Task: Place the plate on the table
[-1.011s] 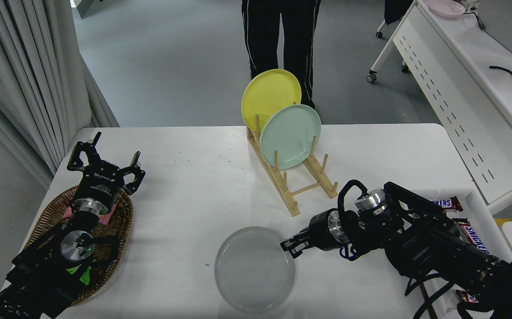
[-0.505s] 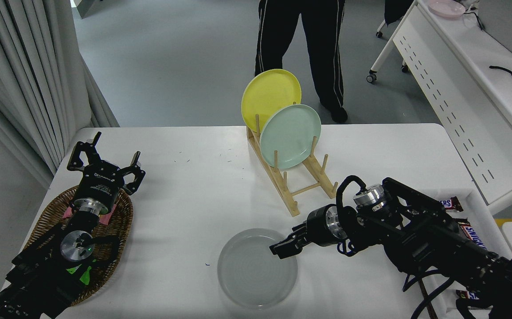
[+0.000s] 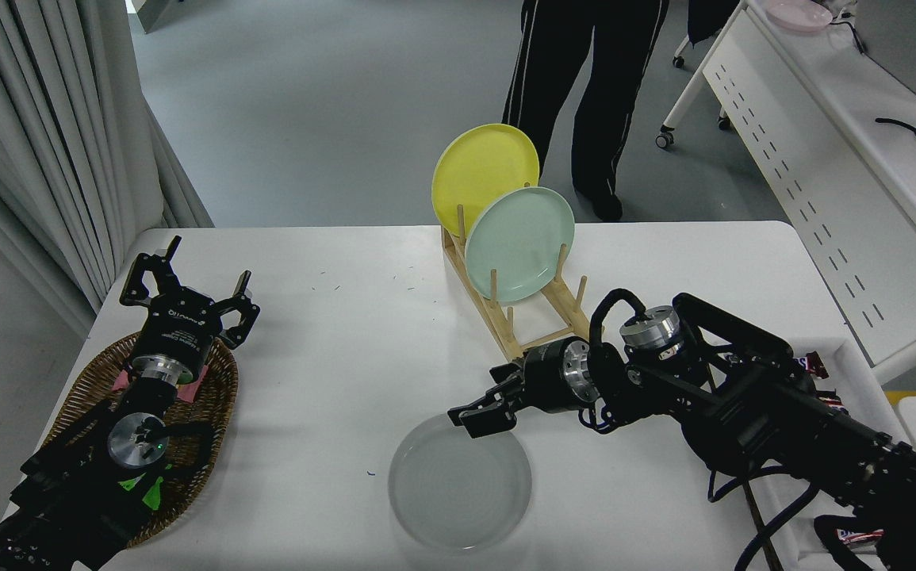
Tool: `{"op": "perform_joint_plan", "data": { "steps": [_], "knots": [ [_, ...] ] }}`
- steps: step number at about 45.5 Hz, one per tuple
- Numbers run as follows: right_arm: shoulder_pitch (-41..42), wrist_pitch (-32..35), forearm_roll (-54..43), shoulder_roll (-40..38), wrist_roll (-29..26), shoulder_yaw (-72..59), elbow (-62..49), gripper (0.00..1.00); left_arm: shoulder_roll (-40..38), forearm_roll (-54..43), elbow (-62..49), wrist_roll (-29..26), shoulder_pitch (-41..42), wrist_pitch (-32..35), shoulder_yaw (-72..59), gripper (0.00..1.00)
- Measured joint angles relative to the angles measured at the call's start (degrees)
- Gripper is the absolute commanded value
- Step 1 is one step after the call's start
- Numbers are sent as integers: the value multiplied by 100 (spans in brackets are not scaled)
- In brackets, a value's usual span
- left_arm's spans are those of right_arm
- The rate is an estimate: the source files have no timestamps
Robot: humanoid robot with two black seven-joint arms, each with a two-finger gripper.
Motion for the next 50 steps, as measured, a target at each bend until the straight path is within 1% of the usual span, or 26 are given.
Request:
{"op": "perform_joint_plan", "data": {
  "steps": [8,13,18,26,35,41,50],
  "knots": [
    [25,1342,-143,-435,18,85,523,100,0,0,0,0,0,0,0,100],
    [37,1825,-321,-595,42,212,673,100,0,1,0,0,0,0,0,100],
    [28,2126,-793,-697,185,479,753,100,0,1,0,0,0,0,0,100],
    [-98,2259,-1639,-785,724,894,747,100,0,1,-1,0,0,0,0,100],
    [-324,2196,-2548,-813,1419,1540,587,100,-1,-1,-4,0,0,0,0,100],
    [-576,2156,-3384,-686,1964,2081,297,100,0,-1,-4,0,0,0,0,100],
    [-965,2245,-4544,-452,2402,2634,-138,100,-1,-1,-3,0,0,0,1,100]
  ]
}}
